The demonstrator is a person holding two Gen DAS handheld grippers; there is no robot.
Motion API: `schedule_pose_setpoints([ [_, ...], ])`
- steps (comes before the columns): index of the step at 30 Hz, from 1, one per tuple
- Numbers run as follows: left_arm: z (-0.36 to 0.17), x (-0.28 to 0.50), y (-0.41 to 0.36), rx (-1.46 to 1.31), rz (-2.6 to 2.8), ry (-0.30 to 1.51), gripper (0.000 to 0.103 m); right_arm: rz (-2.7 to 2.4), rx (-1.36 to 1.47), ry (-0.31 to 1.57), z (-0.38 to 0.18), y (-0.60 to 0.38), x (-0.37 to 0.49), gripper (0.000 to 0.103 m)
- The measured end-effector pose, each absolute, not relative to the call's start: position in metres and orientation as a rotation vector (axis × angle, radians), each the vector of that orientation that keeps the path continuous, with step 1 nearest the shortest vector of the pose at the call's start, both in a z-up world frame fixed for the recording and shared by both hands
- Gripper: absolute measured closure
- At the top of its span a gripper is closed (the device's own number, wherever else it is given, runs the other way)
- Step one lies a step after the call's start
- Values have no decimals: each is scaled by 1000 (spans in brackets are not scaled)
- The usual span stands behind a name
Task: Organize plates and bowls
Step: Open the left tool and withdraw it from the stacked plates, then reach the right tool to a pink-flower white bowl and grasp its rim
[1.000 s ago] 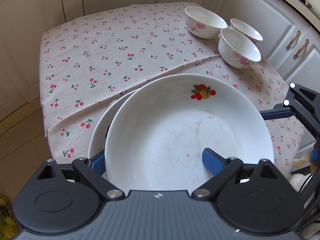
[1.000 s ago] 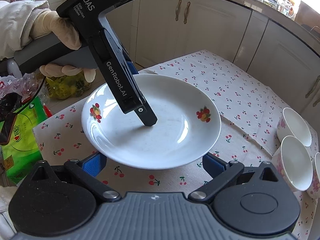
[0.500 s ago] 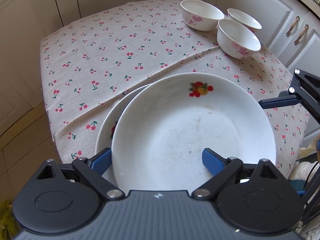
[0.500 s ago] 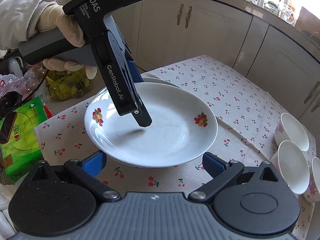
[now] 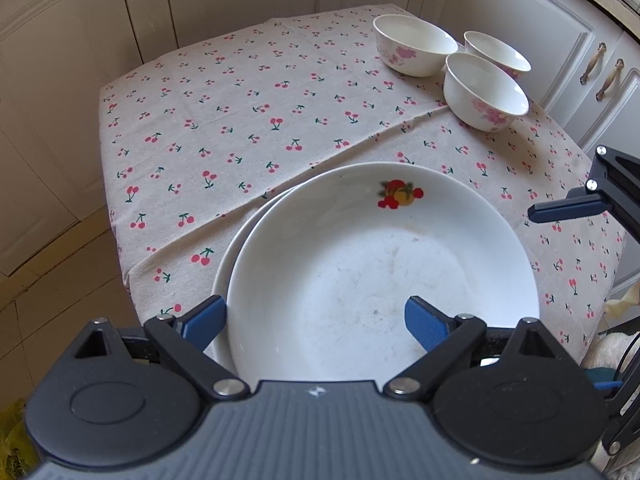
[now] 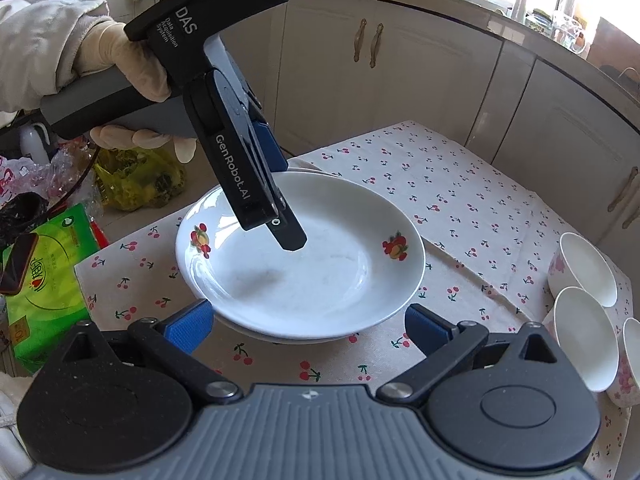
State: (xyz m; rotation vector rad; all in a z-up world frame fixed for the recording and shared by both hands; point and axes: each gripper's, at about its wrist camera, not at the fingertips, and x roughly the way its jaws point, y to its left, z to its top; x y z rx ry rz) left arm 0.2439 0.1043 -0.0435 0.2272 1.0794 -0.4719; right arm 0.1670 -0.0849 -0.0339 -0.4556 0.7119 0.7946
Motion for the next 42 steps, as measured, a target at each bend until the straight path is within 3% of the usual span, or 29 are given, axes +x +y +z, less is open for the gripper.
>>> schedule_pose_setpoints([
  [8, -38, 236, 111, 210, -439, 1015, 7, 719, -388, 707, -28, -103, 174, 0],
  [27, -4, 135, 57, 119, -395, 571, 4, 419, -243, 666, -37, -175, 177, 0],
  [42, -17, 157, -36, 138, -497, 545, 3, 272, -113, 676, -33, -261, 190, 0],
])
